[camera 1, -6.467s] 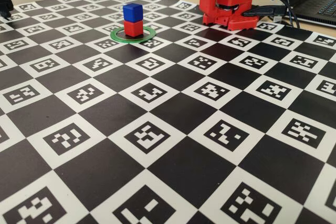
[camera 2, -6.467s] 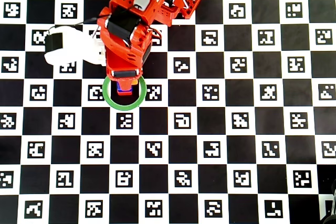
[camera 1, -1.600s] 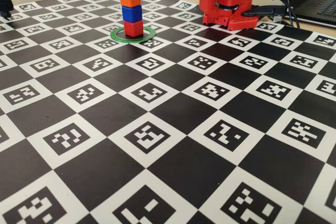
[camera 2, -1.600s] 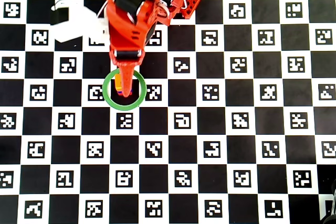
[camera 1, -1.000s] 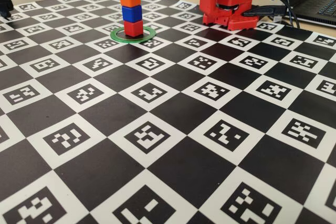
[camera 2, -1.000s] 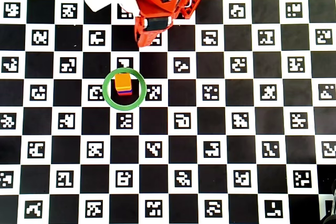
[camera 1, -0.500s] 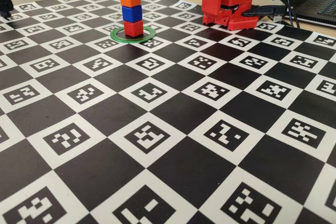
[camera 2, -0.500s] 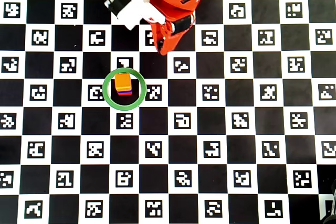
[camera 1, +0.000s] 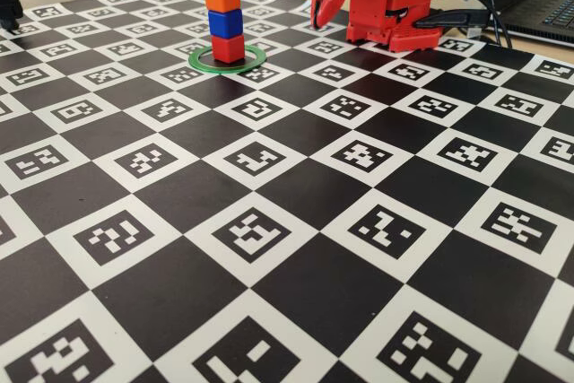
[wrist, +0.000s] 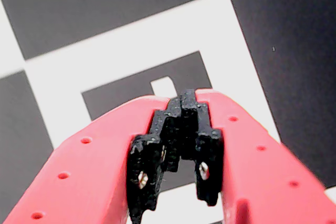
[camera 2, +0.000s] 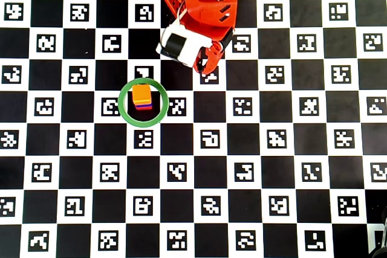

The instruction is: Grab the red cube then put it in the green circle then put the blue cube on top and finally the orange cube on top

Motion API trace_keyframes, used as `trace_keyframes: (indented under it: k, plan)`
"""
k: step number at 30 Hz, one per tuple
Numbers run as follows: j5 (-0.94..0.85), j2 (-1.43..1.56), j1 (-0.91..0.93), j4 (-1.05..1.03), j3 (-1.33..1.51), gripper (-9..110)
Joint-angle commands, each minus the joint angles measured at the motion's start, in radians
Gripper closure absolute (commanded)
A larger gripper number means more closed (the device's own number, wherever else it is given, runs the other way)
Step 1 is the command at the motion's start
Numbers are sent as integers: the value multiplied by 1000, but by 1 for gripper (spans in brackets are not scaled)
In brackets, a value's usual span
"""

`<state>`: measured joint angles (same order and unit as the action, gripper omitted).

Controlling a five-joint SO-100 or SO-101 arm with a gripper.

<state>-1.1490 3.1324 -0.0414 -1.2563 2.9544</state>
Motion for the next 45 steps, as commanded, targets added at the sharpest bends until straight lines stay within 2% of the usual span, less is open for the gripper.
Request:
trace_keyframes:
  k: [1,6,13,21,45]
  plan:
    - [-92,34,-9,38,49,107]
    - [-255,95,-12,52,141,107]
    - [-379,164,-18,-12,232,107]
    - [-394,227,-25,-101,232,107]
    - [-377,227,-14,-101,232,107]
